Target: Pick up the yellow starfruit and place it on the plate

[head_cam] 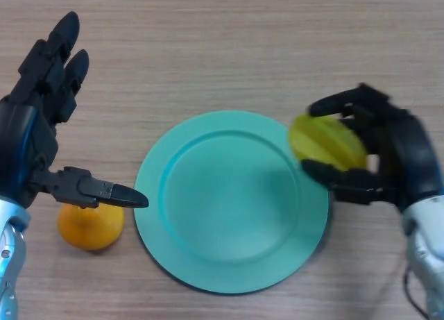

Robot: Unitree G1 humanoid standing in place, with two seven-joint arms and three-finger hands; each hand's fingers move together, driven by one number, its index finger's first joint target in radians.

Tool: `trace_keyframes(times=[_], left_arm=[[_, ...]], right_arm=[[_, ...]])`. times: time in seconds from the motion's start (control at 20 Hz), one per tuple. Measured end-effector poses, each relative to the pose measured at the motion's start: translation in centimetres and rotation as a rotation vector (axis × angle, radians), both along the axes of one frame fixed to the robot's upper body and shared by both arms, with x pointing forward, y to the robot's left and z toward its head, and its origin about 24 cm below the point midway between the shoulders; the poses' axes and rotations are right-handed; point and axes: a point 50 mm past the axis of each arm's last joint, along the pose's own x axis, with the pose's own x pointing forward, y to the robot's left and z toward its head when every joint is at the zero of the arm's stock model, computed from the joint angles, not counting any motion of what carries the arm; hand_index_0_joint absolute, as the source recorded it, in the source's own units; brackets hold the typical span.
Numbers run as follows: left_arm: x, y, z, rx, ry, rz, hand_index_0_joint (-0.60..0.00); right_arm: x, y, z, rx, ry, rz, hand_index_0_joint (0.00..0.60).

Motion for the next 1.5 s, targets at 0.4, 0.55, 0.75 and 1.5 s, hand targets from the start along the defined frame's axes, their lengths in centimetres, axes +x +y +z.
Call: trace_keyframes(times=[0.4,0.55,0.75,1.5], left_arm=[[-0.6,0.0,0.1,-0.008,-0.005,0.001,0.0],[-0.7,0.0,0.2,-0.007,-0.012,0.004,0.0],[-0.8,0.1,0.1,-0.005,-0.01,0.011,0.0],[-1.1,0.6,0.5,0.0,-0.023,0.033,0.0]], right_arm=[[-0.7,3.7,-4.1,0.013,0.084,0.011,0.6],[-0.9,3.9,-5.1,0.016,0.124,-0.004,0.45],[-1.2,4.4,-4.8,0.014,0.134,0.059,0.0],[-2.7,-1.8,4.0,0.18,-0.084,0.013,0.0]])
